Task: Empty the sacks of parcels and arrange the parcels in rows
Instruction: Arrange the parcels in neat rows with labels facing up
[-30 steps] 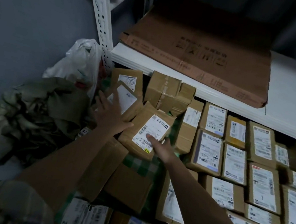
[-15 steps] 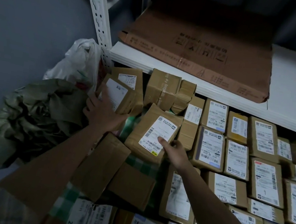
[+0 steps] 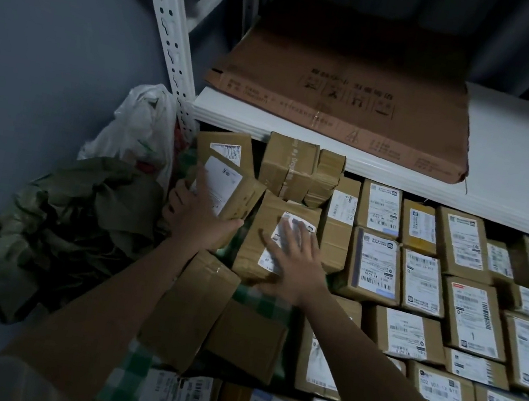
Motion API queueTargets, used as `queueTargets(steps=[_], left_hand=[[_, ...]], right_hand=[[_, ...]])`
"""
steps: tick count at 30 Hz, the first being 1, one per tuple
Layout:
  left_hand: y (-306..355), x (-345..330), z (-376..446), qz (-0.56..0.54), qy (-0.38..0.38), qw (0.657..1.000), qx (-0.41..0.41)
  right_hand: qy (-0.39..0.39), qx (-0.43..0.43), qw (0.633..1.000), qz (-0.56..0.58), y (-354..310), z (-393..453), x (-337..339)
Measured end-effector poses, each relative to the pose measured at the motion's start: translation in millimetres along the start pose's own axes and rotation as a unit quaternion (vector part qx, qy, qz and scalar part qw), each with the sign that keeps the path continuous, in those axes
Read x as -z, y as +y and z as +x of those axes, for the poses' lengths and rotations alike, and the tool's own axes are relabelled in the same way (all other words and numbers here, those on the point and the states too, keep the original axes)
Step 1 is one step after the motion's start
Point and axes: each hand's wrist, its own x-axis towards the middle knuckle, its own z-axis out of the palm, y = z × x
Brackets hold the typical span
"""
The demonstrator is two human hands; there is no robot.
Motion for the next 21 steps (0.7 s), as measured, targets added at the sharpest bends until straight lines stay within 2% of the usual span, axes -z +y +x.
queueTargets(steps=[2,5,7,9,12,15,17,21], left_hand=[[0.4,0.4,1.1,0.008,-0.005,1.000,0.001],[-0.5,4.1,5.6,0.011,-0.001,1.000,0.001],[-1.2,6.6,10.8,0.007,0.003,1.000,-0.003],[-0.2,8.5,14.0,0.009,0.004,1.000,-0.010],[0.3,6.6,21.9,0.005,-0.006,1.000,-0.023],[1.7,4.3,28.2,-0.005,-0.010,0.999,-0.031],[3.8,3.7,31.1,-0.007,-0.006,0.999,-0.030],[10.7,8.0,37.8,-0.004,0.010,1.000,-0.017]], right_hand=[[-0.044,0.016,0.998,-0.046,-1.0,5.9,2.7],[-0.070,0.005,0.996,-0.054,-0.4,7.7,5.7],[-0.064,0.019,0.997,-0.047,0.5,4.0,12.2],[-0.032,0.014,0.999,0.007,2.0,5.5,22.8],[0.017,-0.078,0.992,0.096,6.5,35.1,34.0],[-0.044,-0.158,0.981,0.106,10.7,68.7,34.0],[-0.078,-0.176,0.974,0.120,14.1,81.9,29.3],[-0.100,-0.174,0.965,0.168,22.1,84.6,29.7]])
